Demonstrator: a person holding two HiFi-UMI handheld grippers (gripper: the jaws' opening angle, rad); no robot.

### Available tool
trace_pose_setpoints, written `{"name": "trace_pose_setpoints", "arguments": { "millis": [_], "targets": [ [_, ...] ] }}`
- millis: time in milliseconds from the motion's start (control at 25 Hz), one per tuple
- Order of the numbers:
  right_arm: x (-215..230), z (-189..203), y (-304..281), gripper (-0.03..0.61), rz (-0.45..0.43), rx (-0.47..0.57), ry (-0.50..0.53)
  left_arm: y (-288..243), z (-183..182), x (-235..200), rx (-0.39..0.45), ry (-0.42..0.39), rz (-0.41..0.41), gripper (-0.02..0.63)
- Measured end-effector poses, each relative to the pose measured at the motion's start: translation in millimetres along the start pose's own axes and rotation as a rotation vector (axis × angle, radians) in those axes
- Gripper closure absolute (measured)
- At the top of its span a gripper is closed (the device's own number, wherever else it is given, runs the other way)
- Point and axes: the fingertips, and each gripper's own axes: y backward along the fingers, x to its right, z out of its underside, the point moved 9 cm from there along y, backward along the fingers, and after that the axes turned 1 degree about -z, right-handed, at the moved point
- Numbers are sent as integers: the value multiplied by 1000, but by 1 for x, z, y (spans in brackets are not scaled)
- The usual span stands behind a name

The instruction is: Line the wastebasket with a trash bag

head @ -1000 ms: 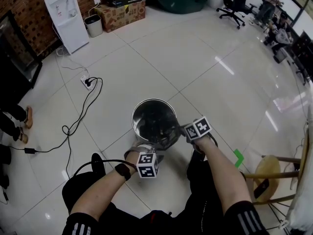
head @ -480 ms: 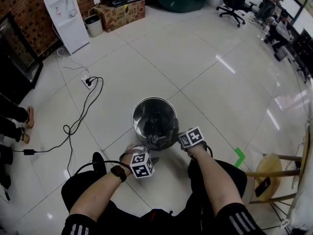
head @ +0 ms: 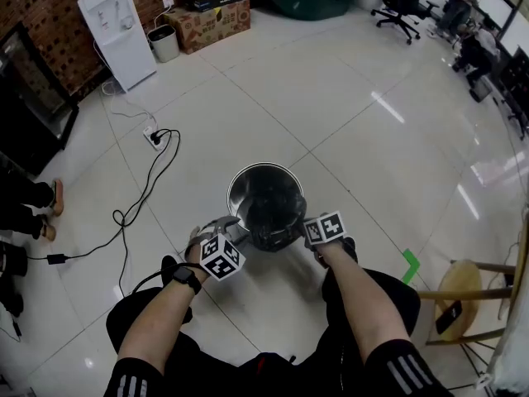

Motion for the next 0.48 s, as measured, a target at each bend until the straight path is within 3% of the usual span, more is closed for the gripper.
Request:
{"name": "trace_pose_setpoints", "arguments": {
  "millis": [80,200,360,480],
  "targets": [
    [-2,0,-1,570,-1,-4,-10,-11,-4,-4,-46,-165,-33,417],
    [-5,-4,-3,571,10,-16,3,-19,-8,-5,-86,-358,16,426],
    [-3,-2,-2,571,6,-16,4,-19,-10,3,-120,-446,187,433],
    [-2,-3,-2,571,11,-10,5,-28,-7,8,-175,-494,209,431]
  ]
}}
